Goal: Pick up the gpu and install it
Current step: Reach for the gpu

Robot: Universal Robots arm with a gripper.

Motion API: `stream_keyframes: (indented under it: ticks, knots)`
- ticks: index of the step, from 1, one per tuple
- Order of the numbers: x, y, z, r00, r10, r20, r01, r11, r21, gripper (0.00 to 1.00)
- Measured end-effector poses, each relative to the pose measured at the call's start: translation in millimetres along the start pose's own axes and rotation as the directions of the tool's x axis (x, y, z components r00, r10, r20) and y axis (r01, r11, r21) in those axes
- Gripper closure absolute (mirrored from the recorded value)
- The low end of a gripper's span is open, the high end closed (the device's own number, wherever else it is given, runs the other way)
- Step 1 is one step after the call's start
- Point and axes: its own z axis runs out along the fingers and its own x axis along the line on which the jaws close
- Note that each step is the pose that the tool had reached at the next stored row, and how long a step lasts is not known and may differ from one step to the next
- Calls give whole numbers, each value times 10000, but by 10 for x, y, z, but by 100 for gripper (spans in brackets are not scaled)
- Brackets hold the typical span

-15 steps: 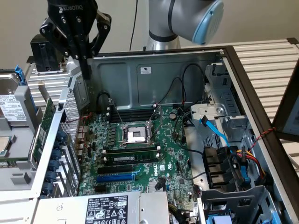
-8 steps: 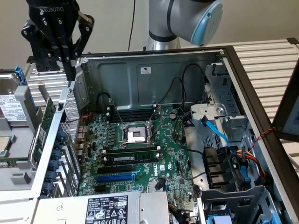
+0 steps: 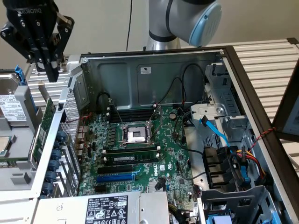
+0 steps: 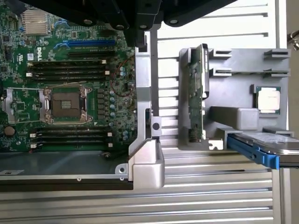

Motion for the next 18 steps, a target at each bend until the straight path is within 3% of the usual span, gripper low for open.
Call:
stream_keyframes:
  ticks: [18]
  knots:
    - [800,-55,-7,10000,-3,69,3,10000,-6,89]
